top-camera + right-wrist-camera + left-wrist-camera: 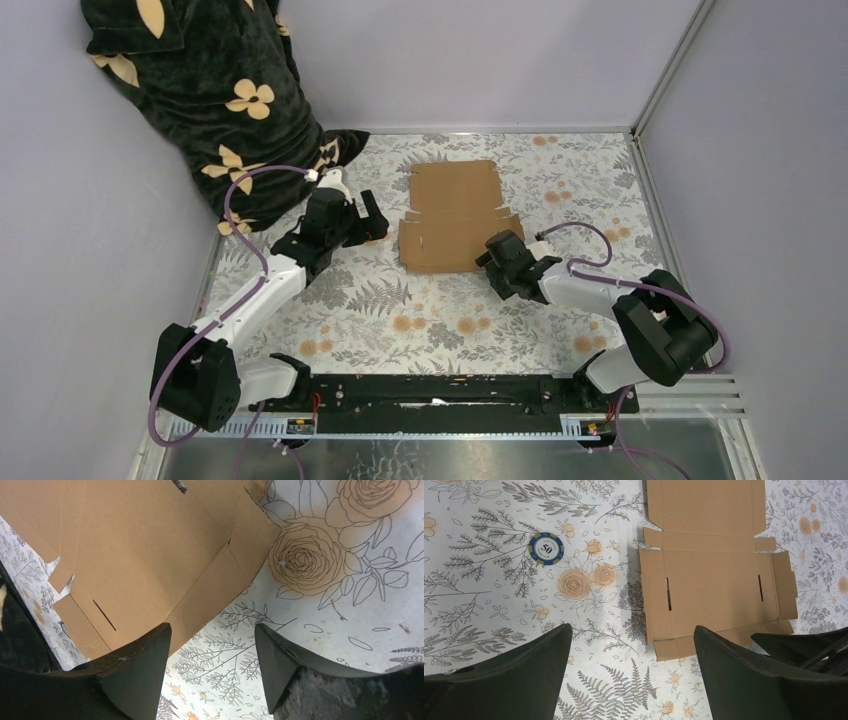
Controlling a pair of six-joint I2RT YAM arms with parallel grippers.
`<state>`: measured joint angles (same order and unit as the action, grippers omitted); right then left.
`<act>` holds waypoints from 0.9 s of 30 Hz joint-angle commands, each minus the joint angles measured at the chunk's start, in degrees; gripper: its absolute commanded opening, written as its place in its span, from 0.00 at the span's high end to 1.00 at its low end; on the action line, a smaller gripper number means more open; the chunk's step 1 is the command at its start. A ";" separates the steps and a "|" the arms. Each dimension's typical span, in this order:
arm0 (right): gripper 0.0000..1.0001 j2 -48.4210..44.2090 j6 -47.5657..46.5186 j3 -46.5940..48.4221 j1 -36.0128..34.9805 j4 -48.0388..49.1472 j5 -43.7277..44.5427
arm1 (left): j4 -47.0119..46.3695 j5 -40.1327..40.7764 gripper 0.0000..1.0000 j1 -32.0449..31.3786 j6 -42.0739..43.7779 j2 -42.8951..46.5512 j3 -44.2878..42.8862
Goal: Fold the paper box
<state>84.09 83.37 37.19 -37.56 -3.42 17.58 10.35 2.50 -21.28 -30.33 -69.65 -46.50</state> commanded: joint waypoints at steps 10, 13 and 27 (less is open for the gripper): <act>0.28 -7.22 -23.82 8.65 -0.50 -9.40 6.35 | -0.94 -3.38 0.05 -0.68 -2.44 3.02 2.60; 0.29 -8.41 -33.95 12.65 0.68 -12.90 5.83 | -2.62 -4.25 0.18 -0.76 -3.61 2.31 3.81; 0.99 11.80 -63.32 37.40 20.06 -16.90 -8.52 | -10.09 -11.78 0.69 5.84 -3.18 -19.30 -9.89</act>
<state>88.77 29.17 67.07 -18.33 -17.02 11.99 5.89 -4.82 -18.11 -33.98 -84.40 -50.41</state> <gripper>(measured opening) 0.186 0.315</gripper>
